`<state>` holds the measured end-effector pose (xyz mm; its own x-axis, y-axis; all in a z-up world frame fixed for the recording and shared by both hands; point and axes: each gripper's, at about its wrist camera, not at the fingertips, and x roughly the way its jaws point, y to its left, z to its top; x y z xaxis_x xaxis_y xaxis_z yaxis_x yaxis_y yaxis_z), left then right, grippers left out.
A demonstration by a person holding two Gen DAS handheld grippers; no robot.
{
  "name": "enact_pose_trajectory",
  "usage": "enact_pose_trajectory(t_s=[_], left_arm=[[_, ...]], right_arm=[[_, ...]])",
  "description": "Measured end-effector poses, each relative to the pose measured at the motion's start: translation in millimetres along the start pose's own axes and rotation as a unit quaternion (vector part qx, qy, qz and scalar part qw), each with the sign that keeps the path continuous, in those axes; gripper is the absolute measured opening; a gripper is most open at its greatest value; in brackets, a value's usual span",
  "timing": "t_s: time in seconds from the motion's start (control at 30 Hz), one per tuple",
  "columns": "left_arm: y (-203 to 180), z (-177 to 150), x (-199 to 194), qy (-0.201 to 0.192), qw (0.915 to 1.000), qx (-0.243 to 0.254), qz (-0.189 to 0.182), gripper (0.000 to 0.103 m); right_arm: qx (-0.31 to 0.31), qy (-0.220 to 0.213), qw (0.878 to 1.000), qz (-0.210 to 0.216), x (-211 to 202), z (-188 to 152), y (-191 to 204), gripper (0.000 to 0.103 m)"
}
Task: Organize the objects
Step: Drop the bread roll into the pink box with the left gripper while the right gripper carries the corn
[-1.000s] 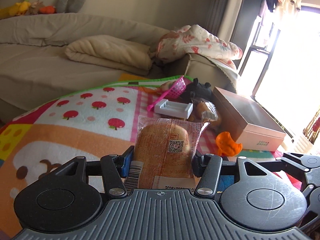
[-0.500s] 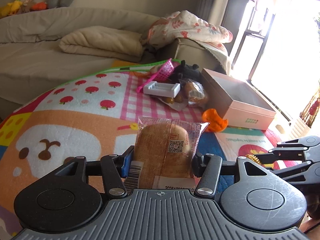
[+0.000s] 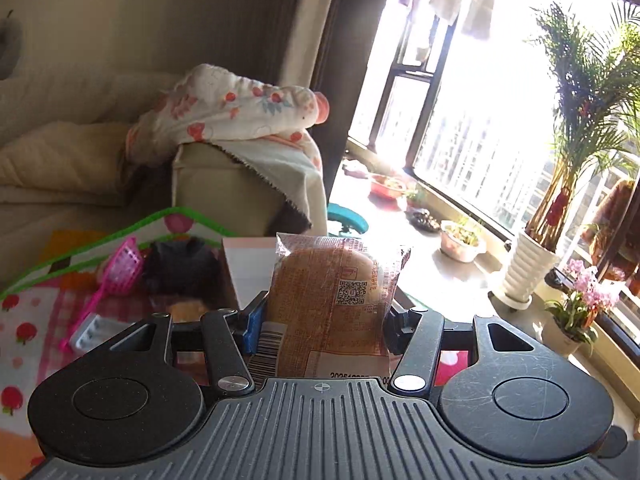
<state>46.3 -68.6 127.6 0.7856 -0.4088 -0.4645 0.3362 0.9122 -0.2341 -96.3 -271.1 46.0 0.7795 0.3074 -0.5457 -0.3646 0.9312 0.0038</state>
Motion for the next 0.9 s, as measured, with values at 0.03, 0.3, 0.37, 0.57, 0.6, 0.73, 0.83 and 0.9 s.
enact_pose_trajectory(t_s=[0.03,0.3,0.37,0.57,0.6,0.73,0.83,0.9], left_arm=[[-7,8,18,-0.001,1.0000,-0.005,-0.005,0.060],[-8,-11,102,0.049,0.9978,-0.009,0.045,0.059],[10,-22,85,0.039,0.9980,-0.034,0.036,0.059],[54,-48,0,-0.019,0.9978,-0.041,0.048,0.058],[58,-54,-11,-0.022,0.9978,-0.035,0.053,0.059],[71,-79,-43,-0.005,0.9982,-0.004,0.060,0.059],[75,-95,-47,0.025,0.9985,-0.003,0.049,0.059],[74,-102,-46,0.037,0.9984,0.004,0.043,0.059]], right_arm=[[0.005,0.000,1.000,-0.001,0,-1,-3,0.031],[0.032,0.015,0.999,-0.015,11,-7,-17,0.031],[0.031,0.016,0.999,-0.016,13,-5,-19,0.031],[0.029,0.007,0.999,-0.014,21,24,-22,0.031],[0.024,0.000,1.000,-0.014,23,34,-22,0.031],[0.014,-0.028,0.999,-0.011,37,92,-26,0.031],[0.024,-0.036,0.999,-0.011,61,137,-28,0.031],[0.018,-0.037,0.999,-0.025,82,160,-27,0.032]])
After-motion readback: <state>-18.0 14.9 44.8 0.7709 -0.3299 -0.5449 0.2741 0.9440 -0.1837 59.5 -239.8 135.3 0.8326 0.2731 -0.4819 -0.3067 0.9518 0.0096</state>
